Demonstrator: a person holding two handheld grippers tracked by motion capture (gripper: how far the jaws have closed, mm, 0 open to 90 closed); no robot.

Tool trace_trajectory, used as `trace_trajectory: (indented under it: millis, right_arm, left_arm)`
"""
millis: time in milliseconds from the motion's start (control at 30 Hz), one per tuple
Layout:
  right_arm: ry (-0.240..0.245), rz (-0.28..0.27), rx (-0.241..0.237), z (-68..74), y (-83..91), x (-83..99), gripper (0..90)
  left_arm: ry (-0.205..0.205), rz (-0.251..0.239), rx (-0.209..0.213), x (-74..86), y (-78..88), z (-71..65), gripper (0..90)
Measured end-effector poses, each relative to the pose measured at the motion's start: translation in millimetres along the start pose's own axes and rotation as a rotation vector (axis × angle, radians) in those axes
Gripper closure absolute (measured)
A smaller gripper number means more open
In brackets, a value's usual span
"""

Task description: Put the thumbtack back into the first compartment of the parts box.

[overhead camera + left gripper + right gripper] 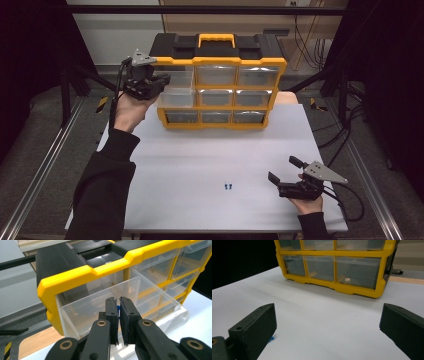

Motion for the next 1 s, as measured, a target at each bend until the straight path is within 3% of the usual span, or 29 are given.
trace_trajectory:
  millis: [267,400,533,600,700,800,833,1000]
  right_arm:
    - [-0.001,0.001,0.000,0.0,-0.1,0.1,1.6]
    - [-0.001,0.000,-0.001,0.1,0.1,-0.1,1.5]
    - [-0.026,-0.003,-0.013,2.8,0.9,-1.1,1.5]
    - [-0.009,-0.001,-0.005,0.8,0.6,-0.7,1.6]
    - [-0.023,-0.007,-0.012,2.4,0.7,-1.5,1.6]
    - [-0.003,-0.006,-0.003,0.3,0.5,-1.0,1.6]
    - [0.001,-0.008,-0.003,0.0,0.5,-1.1,1.6]
    - [0.005,-0.011,-0.003,-0.4,0.6,-1.3,1.6]
  left_arm:
    - [0.009,0.025,-0.018,3.1,-6.9,2.5,84.3]
    - [-0.013,0.055,-0.033,4.9,-8.6,4.9,83.2]
    - [0.006,0.018,-0.039,1.3,-9.3,5.6,76.5]
    - [0.014,-0.006,-0.030,-1.7,-6.5,4.4,70.6]
    - [0.041,-0.041,-0.002,-6.0,0.9,0.2,59.4]
    - [0.029,-0.083,0.019,-9.9,10.4,-3.5,48.5]
    - [0.040,-0.103,0.044,-11.2,13.0,-6.8,43.4]
    - [0.046,-0.156,0.090,-9.3,25.9,-14.5,25.6]
Point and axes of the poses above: each handheld gripper's, and its own axes: y roughly backward along the jaws, x roughly out of its underside, z roughly to its left, the point moved 9 cm from there along -y, roughly forward along the jaws, and after that the axes turned 3 degrees about x, right-handed, at the moved point
